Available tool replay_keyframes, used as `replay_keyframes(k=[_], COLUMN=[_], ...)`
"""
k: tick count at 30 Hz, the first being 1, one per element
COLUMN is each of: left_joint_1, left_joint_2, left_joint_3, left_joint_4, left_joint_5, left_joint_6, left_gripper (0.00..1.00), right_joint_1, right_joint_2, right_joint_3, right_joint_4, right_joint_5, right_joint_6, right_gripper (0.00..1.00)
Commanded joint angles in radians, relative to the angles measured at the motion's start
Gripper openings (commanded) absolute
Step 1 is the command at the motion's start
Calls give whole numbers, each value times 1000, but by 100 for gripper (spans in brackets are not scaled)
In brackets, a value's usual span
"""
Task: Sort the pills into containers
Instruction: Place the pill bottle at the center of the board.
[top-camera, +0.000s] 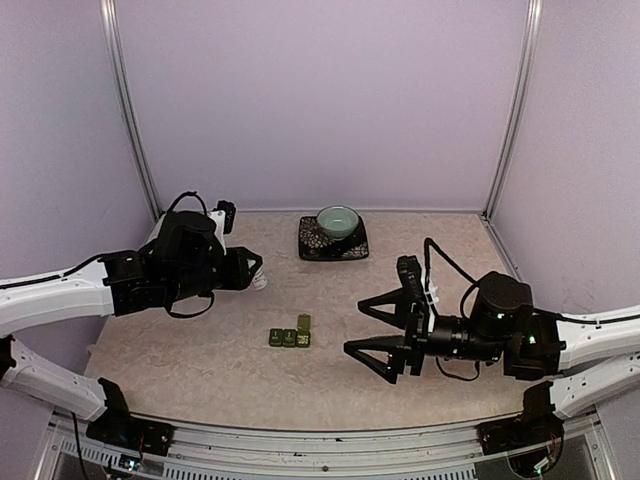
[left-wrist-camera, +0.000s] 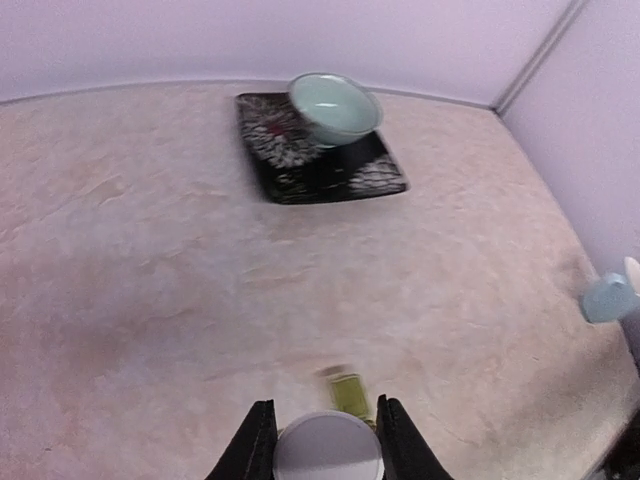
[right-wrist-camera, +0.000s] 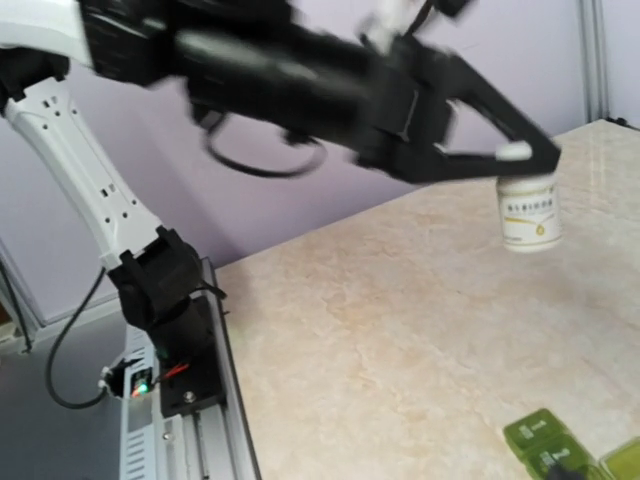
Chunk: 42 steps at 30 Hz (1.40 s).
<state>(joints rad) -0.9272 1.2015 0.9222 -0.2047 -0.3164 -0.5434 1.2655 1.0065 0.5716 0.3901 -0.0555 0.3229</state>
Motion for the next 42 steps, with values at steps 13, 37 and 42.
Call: replay_keyframes(k=[13, 37, 42], left_joint_1=[366, 422, 422], left_joint_2=[406, 731, 689], left_joint_3=[34, 167, 148], left_joint_4=[199, 366, 358], left_joint_5=[-169, -270, -263], left_joint_6=[91, 110, 94], left_gripper=[23, 49, 63], right_joint_1=[-5, -6, -27], right_joint_2=[-150, -123, -61], right_joint_3=[-102, -124, -95], right_joint_4=[-16, -10, -5], right_joint_5=[48, 42, 17], right_joint_6=[38, 40, 41], right_gripper=[100, 100, 100])
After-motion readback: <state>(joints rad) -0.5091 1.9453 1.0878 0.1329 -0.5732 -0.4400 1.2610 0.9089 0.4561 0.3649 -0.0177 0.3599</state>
